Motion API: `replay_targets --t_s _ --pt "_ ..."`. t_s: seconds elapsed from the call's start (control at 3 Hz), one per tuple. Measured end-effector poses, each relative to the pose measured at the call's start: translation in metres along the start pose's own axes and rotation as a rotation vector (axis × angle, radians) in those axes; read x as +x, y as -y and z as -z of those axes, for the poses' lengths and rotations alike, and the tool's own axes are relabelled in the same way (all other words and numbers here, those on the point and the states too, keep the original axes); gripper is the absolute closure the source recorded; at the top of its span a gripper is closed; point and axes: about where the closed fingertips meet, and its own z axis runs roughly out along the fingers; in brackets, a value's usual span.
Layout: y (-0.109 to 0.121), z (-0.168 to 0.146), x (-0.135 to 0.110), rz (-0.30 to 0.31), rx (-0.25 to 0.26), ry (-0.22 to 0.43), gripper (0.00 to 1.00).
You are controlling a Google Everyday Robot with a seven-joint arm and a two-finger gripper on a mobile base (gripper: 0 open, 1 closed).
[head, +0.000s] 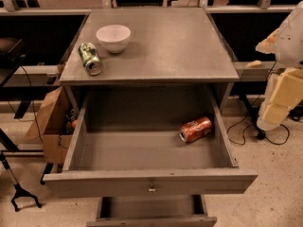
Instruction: Pick coke can from top drawer and place on counter
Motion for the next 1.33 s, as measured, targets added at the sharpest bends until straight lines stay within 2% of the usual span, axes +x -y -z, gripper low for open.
replay_targets --t_s 0.33,0.67,1.0,1.33 --pt "-0.001 -0.001 0.000 0.002 0.011 0.014 0.00" --pt "-0.004 -0.021 -0.006 0.026 0.007 0.040 0.00" --pt "-0.003 -0.064 -0.025 0.064 -0.022 0.092 0.00" --pt "0.009 -0.121 -0.048 0.105 -0.061 0.123 0.00"
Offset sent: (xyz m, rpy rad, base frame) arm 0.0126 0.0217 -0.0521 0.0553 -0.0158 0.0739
